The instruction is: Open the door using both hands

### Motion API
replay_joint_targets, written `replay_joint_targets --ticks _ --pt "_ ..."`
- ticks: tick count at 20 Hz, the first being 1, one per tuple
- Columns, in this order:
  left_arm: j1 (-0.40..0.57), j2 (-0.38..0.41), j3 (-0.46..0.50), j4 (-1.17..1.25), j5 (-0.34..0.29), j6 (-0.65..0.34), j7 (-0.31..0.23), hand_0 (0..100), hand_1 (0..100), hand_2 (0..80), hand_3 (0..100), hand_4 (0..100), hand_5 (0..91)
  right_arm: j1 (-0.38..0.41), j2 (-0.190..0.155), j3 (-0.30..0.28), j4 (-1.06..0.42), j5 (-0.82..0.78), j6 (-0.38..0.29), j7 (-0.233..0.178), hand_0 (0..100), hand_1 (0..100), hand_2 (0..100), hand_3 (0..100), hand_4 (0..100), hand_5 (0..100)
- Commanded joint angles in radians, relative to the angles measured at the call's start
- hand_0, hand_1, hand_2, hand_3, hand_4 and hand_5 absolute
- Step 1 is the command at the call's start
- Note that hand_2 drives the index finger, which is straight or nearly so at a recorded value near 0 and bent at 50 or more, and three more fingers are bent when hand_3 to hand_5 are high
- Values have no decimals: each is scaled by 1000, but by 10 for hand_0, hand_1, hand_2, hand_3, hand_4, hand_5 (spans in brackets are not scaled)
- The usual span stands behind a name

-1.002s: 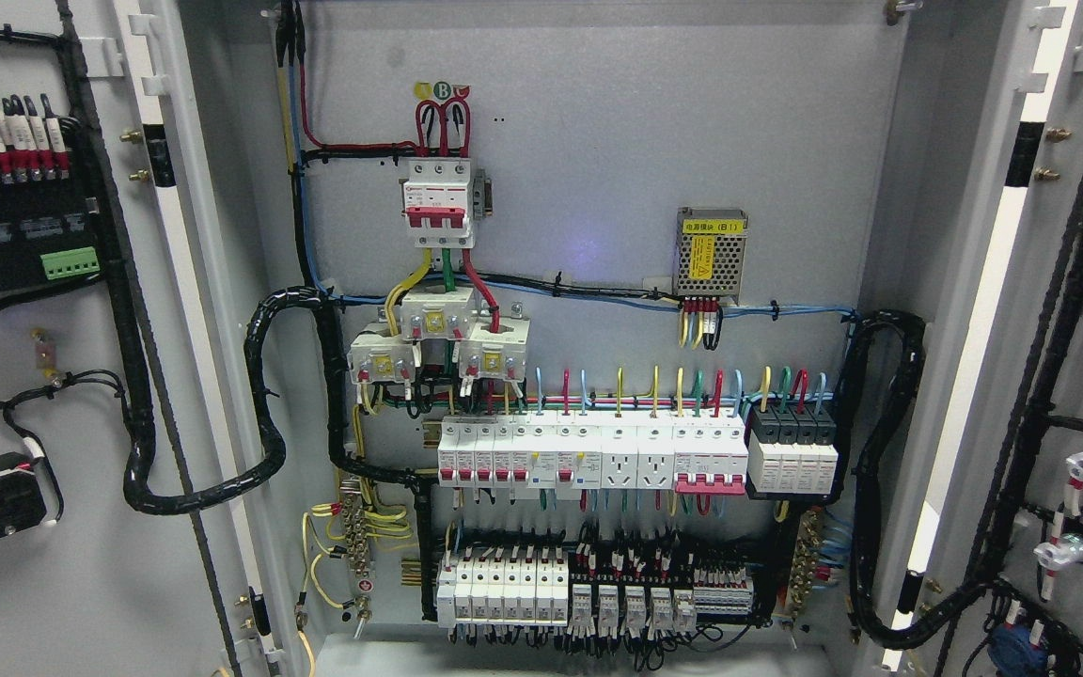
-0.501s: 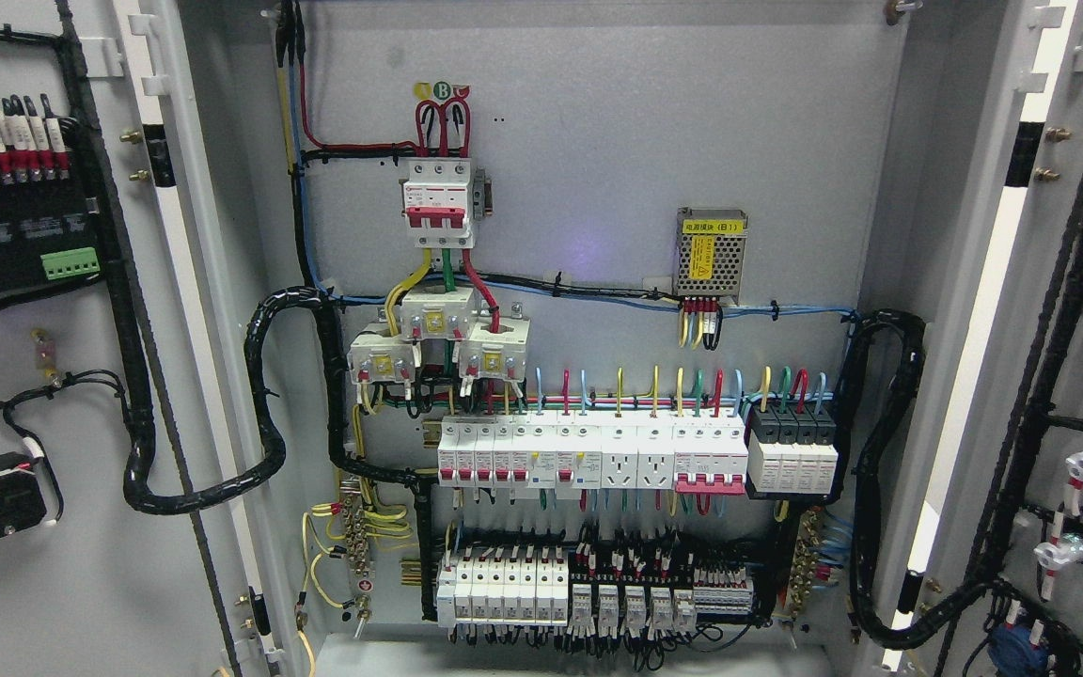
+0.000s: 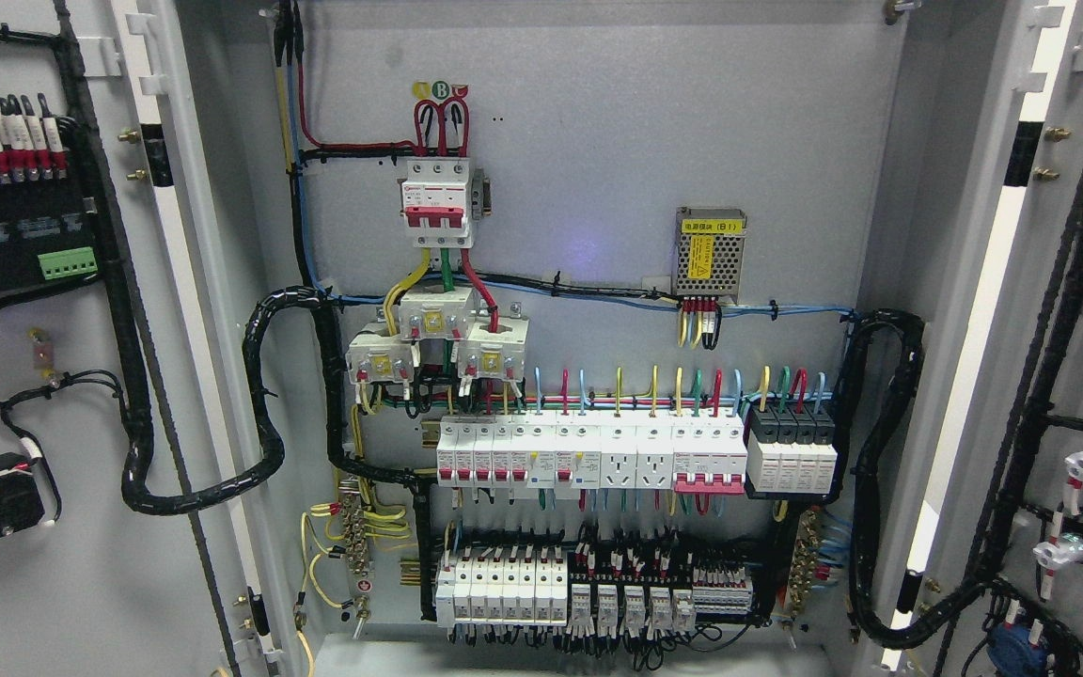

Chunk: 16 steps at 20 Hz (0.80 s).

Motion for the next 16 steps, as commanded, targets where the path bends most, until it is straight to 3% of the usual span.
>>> replay_joint_targets --ticks 1,4,8,13,16 --pt "-50 -135 4 369 -41 43 20 120 389 0 0 0 0 -24 11 0 93 32 13 -19 48 0 0 0 0 0" --pt "-50 -135 88 398 -101 72 27 120 389 0 0 0 0 -53 8 0 128 34 14 -27 48 0 0 0 0 0" --pt "-50 -135 237 418 -276 74 28 120 389 0 0 0 0 -61 9 -3 131 34 16 -61 48 0 0 0 0 0" --pt "-50 -134 285 427 -294 137 30 120 389 0 0 0 0 -73 9 -4 129 34 16 -62 48 0 0 0 0 0" --pt "-50 -134 360 427 -360 154 63 120 389 0 0 0 0 -76 6 -4 131 34 16 -62 48 0 0 0 0 0"
